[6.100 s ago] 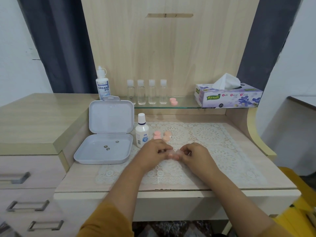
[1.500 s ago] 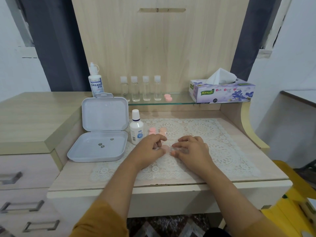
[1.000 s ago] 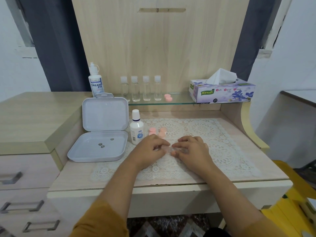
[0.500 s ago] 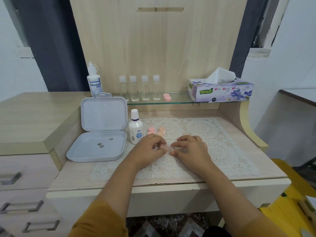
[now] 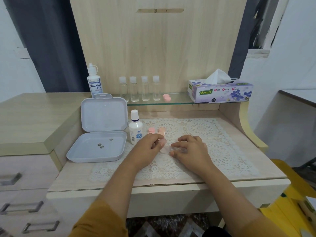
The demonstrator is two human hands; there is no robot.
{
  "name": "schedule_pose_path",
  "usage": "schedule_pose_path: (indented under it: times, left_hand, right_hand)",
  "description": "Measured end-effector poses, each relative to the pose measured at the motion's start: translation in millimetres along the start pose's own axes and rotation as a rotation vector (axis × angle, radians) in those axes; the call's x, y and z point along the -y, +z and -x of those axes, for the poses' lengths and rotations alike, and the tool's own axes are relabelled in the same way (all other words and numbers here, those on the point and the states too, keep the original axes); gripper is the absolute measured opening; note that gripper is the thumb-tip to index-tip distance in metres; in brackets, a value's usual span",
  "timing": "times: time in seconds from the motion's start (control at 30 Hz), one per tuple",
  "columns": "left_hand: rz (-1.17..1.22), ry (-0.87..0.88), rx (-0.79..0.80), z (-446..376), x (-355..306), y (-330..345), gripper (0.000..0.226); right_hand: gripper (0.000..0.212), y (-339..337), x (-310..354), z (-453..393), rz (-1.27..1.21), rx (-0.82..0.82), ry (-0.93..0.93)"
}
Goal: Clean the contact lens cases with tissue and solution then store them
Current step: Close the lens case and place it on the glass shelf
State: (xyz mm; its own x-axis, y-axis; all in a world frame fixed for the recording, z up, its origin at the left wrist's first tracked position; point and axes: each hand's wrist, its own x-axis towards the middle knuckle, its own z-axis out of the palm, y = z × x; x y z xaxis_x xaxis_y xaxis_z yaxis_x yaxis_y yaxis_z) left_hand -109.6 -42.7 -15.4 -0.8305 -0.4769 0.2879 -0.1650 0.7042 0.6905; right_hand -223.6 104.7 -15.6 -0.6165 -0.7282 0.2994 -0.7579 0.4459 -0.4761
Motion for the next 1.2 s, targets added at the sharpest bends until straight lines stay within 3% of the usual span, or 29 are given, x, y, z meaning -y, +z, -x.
schedule_pose_path:
  times: [0.5,0.7,0.83,1.2]
  left_hand:
    - [-0.113,-0.031,0.042,-4,5,2,0.037]
    - [-0.011,0.022,-0.029,4,-3,-2,0.030]
    - [-0.049,0.068,0.010,5,-1,-2,0.032]
    - [-0.003,0.023,0.001,8,-7,-4,0.032]
  right_hand:
    - [0.030,0,-1,0,-0.020,-0.007,-0.012]
    - [0.028,-1,0,1,-0.015,-0.003,-0.015]
    - [0.027,-1,1,1,-0.012,0.006,-0.014]
    - [0.035,-7,6,3,-0.164,-0.003,0.004]
